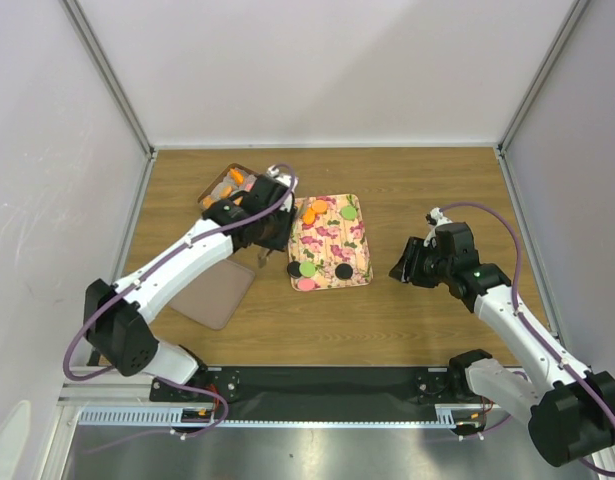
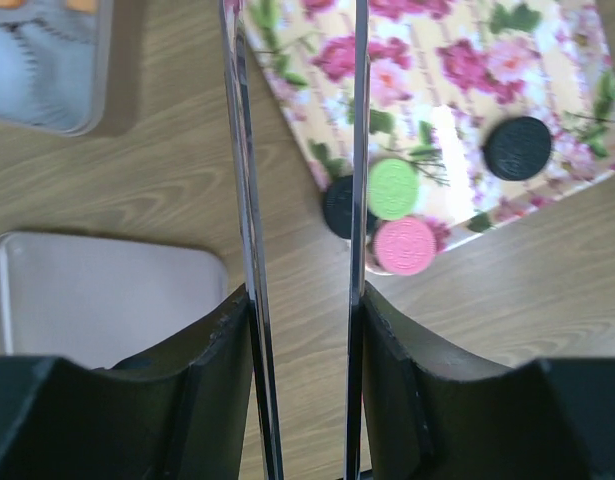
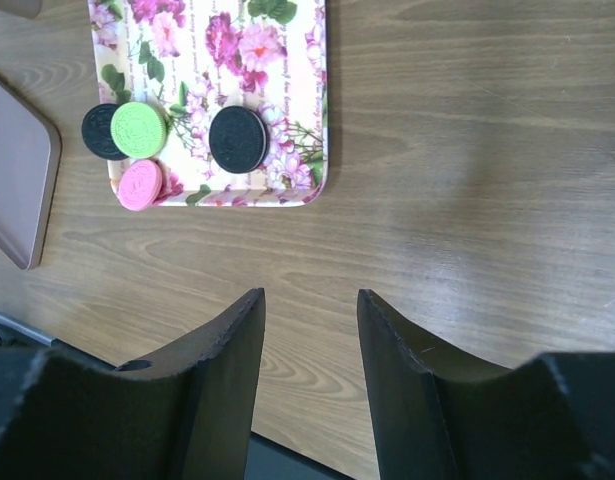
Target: Pack the cookies
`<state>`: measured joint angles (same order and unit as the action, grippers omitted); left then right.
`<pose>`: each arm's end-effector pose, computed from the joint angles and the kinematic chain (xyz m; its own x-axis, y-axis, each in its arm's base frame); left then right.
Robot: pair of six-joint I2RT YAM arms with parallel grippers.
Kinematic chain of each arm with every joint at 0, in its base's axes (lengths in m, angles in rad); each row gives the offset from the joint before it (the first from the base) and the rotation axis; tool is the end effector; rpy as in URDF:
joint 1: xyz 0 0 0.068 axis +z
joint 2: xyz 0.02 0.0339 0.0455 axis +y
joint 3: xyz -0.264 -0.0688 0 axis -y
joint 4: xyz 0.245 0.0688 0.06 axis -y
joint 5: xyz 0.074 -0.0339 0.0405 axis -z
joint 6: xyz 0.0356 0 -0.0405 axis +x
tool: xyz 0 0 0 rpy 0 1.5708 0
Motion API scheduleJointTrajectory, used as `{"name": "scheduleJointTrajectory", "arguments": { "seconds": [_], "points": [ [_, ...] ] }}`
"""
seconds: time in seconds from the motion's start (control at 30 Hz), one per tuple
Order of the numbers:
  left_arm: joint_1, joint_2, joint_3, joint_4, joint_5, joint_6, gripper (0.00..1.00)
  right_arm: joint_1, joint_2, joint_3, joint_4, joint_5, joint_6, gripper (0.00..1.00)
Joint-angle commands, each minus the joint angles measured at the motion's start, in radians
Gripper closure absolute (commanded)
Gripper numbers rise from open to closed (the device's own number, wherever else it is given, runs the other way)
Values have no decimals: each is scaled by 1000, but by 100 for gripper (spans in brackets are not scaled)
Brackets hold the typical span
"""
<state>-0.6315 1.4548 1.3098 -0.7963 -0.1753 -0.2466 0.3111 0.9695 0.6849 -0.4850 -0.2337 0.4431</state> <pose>0.2496 -0.1749 0.3115 -0.7544 0.2540 -0.6053 0.3241 0.9460 -0.0070 0.1885 0.0693 0.2444 -0.7940 0.1828 -0.5797 -0.1281 0.8820 0.4535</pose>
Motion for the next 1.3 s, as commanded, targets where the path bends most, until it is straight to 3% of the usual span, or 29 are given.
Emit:
{"name": "scheduleJointTrajectory", "arguments": {
  "seconds": [0.0,0.27,0.53,1.27],
  "points": [
    [-49,38,-7,74,25,-34,53,-9,6,24,-1,31,-11,52],
    [-203,142,32,95,51,-51,53,-17,9,24,-4,43,-12,52],
    [-341,125,-23,77,54,-77,51,-17,6,22,-3,36,-12,52],
    [-404,119,-76,16,28,-83,48,-18,9,18,3,30,-12,52]
  ]
}}
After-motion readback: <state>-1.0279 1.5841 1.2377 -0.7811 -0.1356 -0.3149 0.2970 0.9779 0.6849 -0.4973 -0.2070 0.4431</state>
